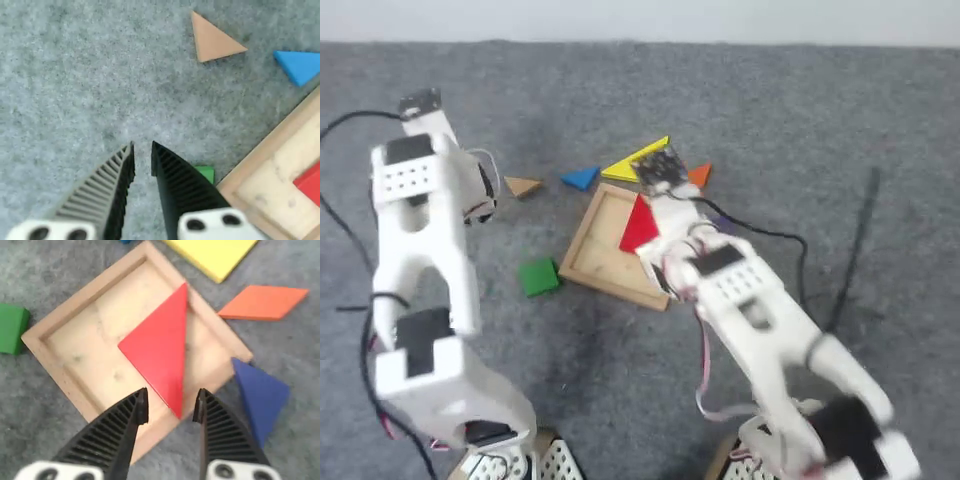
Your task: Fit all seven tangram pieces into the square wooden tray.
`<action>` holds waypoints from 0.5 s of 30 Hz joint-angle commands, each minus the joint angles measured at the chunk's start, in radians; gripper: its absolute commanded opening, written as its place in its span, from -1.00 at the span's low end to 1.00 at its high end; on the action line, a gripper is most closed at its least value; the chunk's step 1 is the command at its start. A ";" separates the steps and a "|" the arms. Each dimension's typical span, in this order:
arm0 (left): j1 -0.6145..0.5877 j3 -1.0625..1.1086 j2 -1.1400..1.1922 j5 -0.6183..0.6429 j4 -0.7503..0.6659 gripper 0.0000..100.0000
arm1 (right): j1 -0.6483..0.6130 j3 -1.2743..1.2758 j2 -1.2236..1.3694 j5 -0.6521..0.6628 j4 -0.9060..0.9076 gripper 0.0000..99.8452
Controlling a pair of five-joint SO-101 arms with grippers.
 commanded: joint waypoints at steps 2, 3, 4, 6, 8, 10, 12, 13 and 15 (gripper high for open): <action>-0.005 0.312 -0.265 0.015 -0.258 -0.88 | -0.044 -0.252 0.176 0.066 0.111 -0.66; -0.005 0.397 -0.318 0.015 -0.347 -0.88 | -0.061 -0.281 0.200 0.066 0.130 -0.66; -0.011 0.475 -0.367 0.017 -0.442 -0.88 | -0.073 -0.308 0.219 0.066 0.143 -0.66; -0.038 0.605 -0.451 0.021 -0.615 -0.82 | -0.091 -0.348 0.239 0.048 0.154 -0.67; -0.086 0.719 -0.506 0.035 -0.764 -0.72 | -0.091 -0.382 0.255 -0.035 0.154 -0.67; -0.140 0.805 -0.528 0.072 -0.902 -0.67 | -0.091 -0.416 0.274 -0.121 0.153 -0.67; -0.175 0.837 -0.534 0.112 -0.974 -0.68 | -0.087 -0.451 0.311 -0.183 0.151 -0.67; -0.183 0.837 -0.532 0.124 -0.982 -0.69 | -0.085 -0.468 0.332 -0.206 0.142 -0.67; -0.180 0.840 -0.535 0.123 -0.982 -0.70 | -0.071 -0.502 0.381 -0.233 0.130 -0.66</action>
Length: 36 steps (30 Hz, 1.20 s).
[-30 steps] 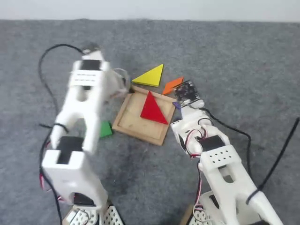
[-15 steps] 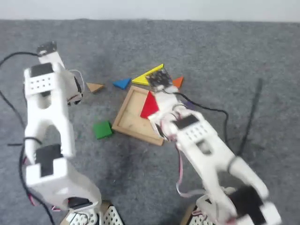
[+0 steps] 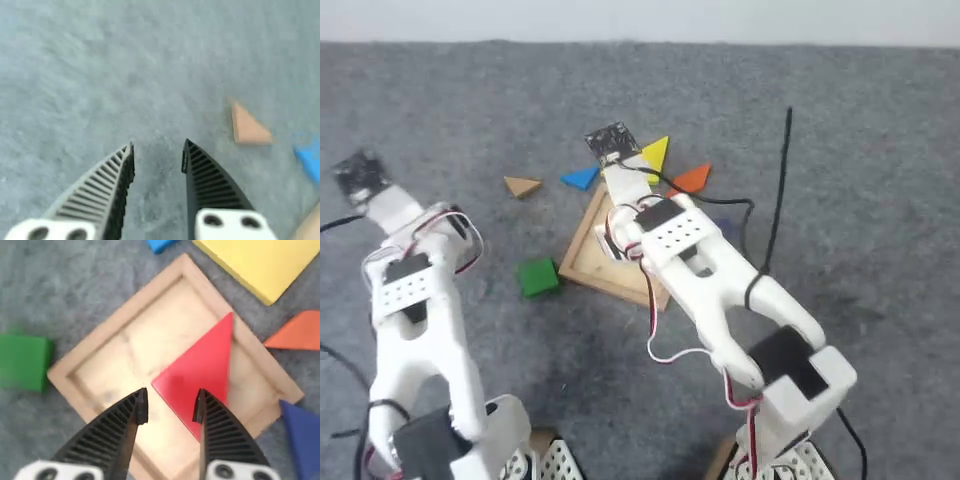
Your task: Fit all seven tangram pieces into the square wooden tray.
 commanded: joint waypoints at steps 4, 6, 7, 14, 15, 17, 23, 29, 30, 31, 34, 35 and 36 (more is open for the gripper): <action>0.018 0.005 -0.057 0.018 -0.051 -0.70 | 0.039 -0.146 0.094 -0.058 -0.018 -0.66; 0.023 0.005 -0.057 0.018 -0.051 -0.70 | 0.042 -0.155 0.104 -0.058 -0.016 -0.66; 0.025 0.007 -0.057 0.018 -0.051 -0.71 | 0.042 -0.155 0.104 -0.058 -0.016 -0.66; 0.025 0.007 -0.057 0.018 -0.046 -0.71 | 0.048 -0.161 0.010 -0.005 0.033 -0.66; 0.025 0.005 -0.057 0.017 -0.032 -0.71 | 0.053 -0.163 -0.013 0.017 0.053 -0.66; 0.025 -0.001 -0.058 0.017 -0.011 -0.71 | 0.061 -0.161 -0.041 0.018 0.059 -0.66; 0.037 -0.002 -0.058 -0.081 0.017 -0.71 | 0.099 -0.167 0.042 0.014 -0.016 -0.66; 0.081 0.028 -0.132 -0.132 0.064 -0.71 | 0.093 -0.236 0.153 0.061 -0.016 -0.66; 0.086 0.047 -0.152 -0.133 0.054 -0.71 | 0.082 -0.241 0.165 0.078 -0.016 -0.67; 0.086 0.065 -0.172 -0.133 0.041 -0.71 | 0.068 -0.241 0.174 0.103 -0.016 -0.67; 0.086 0.122 -0.239 -0.133 0.005 -0.71 | 0.022 -0.241 0.191 0.189 -0.016 -0.67; 0.087 0.140 -0.262 -0.133 -0.005 -0.71 | 0.010 -0.236 0.191 0.226 -0.016 -0.67; 0.087 0.160 -0.287 -0.133 -0.015 -0.71 | 0.001 -0.235 0.191 0.262 -0.016 -0.67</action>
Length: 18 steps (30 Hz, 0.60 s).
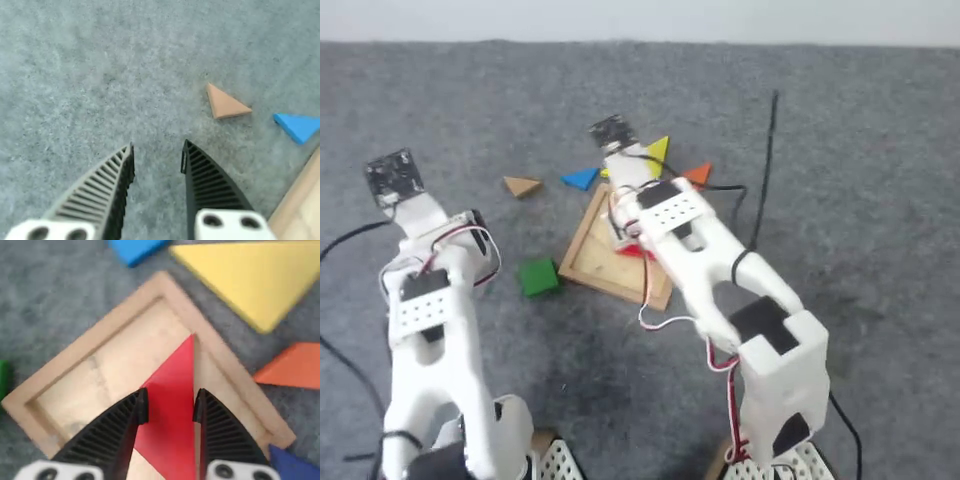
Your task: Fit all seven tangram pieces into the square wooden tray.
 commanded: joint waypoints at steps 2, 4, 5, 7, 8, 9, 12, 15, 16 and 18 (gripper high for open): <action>0.021 0.056 -0.138 -0.012 -0.063 -0.71 | -0.039 -0.049 -0.018 0.166 -0.016 -0.67; 0.032 0.084 -0.180 -0.014 -0.071 -0.71 | -0.038 -0.049 -0.018 0.236 -0.016 -0.67; 0.032 0.093 -0.195 -0.014 -0.071 -0.71 | -0.036 -0.049 -0.018 0.269 -0.016 -0.67; 0.031 0.104 -0.219 -0.014 -0.071 -0.71 | -0.036 -0.048 -0.025 0.321 -0.015 -0.67; 0.031 0.104 -0.222 -0.014 -0.071 -0.71 | -0.036 -0.048 -0.027 0.344 -0.010 -0.67; 0.031 0.105 -0.222 -0.014 -0.071 -0.71 | -0.036 -0.048 -0.036 0.367 0.010 -0.67; 0.029 0.108 -0.222 -0.014 -0.071 -0.71 | -0.045 -0.048 -0.101 0.407 0.097 -0.67; 0.031 0.113 -0.224 -0.014 -0.071 -0.71 | -0.039 -0.017 -0.236 0.407 0.163 -0.68; 0.031 0.113 -0.224 -0.014 -0.071 -0.71 | -0.039 0.017 -0.292 0.411 0.168 -0.72; 0.031 0.113 -0.224 -0.021 -0.071 -0.71 | -0.044 0.118 -0.421 0.439 0.163 -0.80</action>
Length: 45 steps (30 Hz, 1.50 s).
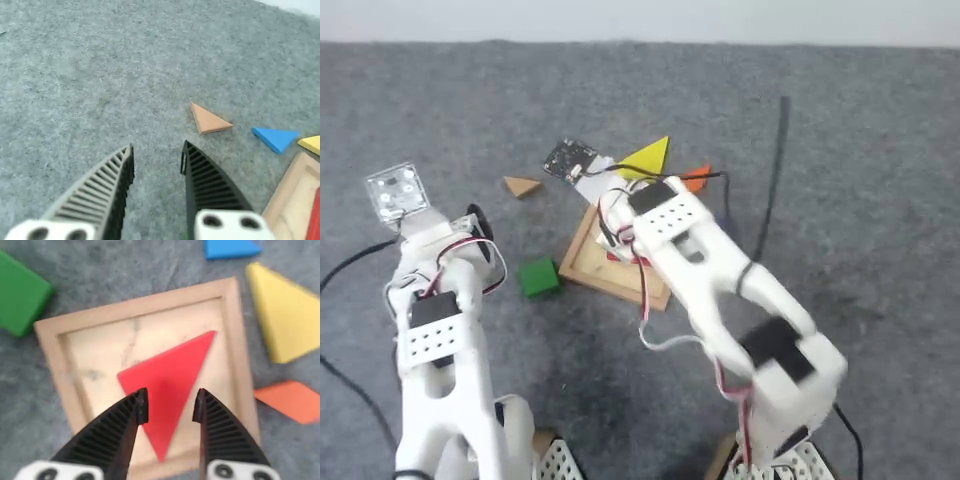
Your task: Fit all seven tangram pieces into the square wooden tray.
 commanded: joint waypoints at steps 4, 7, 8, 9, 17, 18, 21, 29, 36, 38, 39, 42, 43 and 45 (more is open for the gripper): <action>0.009 -0.001 -0.032 -0.037 -0.025 -0.71 | -0.030 0.351 -0.470 0.140 -0.094 -0.84; 0.011 -0.001 -0.032 -0.038 -0.025 -0.71 | -0.028 0.574 -0.595 0.149 -0.236 -0.85; 0.011 -0.001 -0.032 -0.038 -0.025 -0.71 | -0.028 0.641 -0.613 0.149 -0.286 -0.85; 0.011 -0.001 -0.032 -0.038 -0.025 -0.71 | -0.028 0.695 -0.619 0.149 -0.340 -0.85; 0.011 -0.001 -0.032 -0.038 -0.025 -0.71 | -0.033 0.712 -0.446 -0.018 -0.512 -0.97; 0.011 -0.001 -0.032 -0.038 -0.025 -0.71 | -0.033 0.690 -0.414 -0.018 -0.512 -0.99; 0.011 -0.001 -0.032 -0.038 -0.025 -0.71 | -0.027 0.643 -0.334 -0.015 -0.499 -0.99; 0.011 -0.001 -0.032 -0.038 -0.025 -0.71 | 0.025 0.519 -0.219 -0.014 -0.446 -0.99; 0.021 0.001 -0.032 -0.041 -0.025 -0.71 | 0.143 0.434 -0.166 0.063 -0.453 -0.98; 0.021 0.001 -0.032 -0.041 -0.025 -0.71 | 0.140 0.414 -0.139 0.069 -0.453 -0.98; 0.021 0.001 -0.032 -0.041 -0.025 -0.71 | 0.136 0.407 -0.133 0.069 -0.446 -0.98; 0.021 0.001 -0.032 -0.041 -0.025 -0.71 | 0.071 0.400 -0.166 0.075 -0.340 -0.98; 0.020 0.001 -0.032 -0.041 -0.025 -0.71 | 0.031 0.400 -0.196 0.091 -0.292 -0.98; 0.020 0.001 -0.032 -0.041 -0.025 -0.71 | -0.042 0.411 -0.248 0.109 -0.222 -0.98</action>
